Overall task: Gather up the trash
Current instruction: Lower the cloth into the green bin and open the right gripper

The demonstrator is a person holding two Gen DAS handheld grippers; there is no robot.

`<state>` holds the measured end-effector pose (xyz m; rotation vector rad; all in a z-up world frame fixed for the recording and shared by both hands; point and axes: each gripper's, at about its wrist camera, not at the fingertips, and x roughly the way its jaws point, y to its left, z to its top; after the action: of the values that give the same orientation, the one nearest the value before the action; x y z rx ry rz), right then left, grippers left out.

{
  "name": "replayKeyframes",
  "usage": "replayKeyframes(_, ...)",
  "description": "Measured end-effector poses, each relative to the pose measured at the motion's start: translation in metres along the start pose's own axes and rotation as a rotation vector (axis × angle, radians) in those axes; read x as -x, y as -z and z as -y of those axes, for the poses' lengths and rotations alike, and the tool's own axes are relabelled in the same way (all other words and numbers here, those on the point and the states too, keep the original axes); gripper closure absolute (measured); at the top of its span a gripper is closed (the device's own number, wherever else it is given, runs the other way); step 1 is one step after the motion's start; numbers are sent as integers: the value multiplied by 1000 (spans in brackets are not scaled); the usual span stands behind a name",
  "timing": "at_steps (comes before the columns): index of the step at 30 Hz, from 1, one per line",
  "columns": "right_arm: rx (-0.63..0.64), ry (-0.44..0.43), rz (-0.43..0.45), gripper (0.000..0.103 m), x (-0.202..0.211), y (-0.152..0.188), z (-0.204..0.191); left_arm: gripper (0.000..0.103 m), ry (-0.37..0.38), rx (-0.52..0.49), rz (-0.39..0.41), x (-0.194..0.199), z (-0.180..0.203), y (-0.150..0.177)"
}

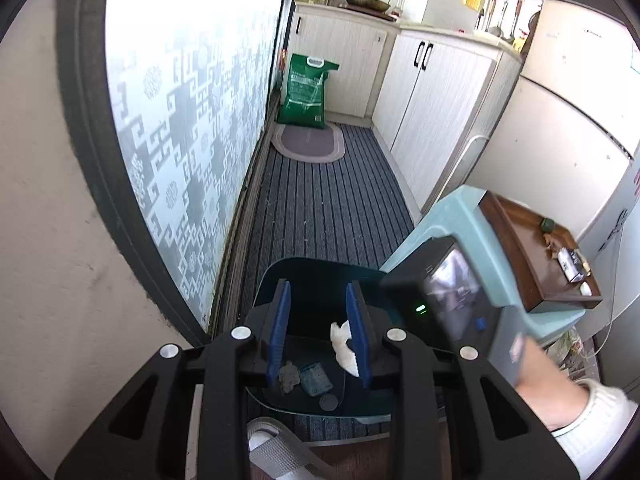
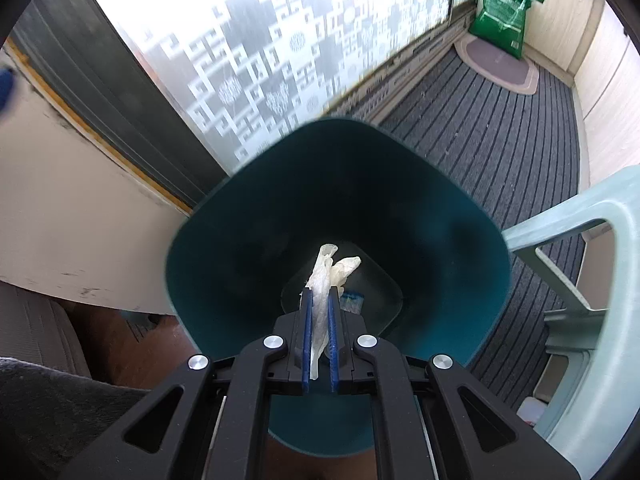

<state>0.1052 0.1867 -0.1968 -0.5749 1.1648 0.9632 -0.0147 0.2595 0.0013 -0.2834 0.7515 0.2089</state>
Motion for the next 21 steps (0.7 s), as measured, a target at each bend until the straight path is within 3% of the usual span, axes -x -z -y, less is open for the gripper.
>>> replayKeyframes(11,19,40,-82,94,-40,7,-5,73,57,19,94,30,2,-9)
replayKeyframes(12,18,41,-87,88,-41,7,-6,73,62,19,97,30,3,-9)
replayKeyframes(13,17,40,-89,73,-42,7,-6,73,65,19,101,32,4,-10)
replayKeyframes(15,21,43,-85,58,-41,9,-8,73,71,14,103,32,6,-11)
replayKeyframes(21,25,42,-53,58,-28,9,-11,64,89,9,119,38,9,-13)
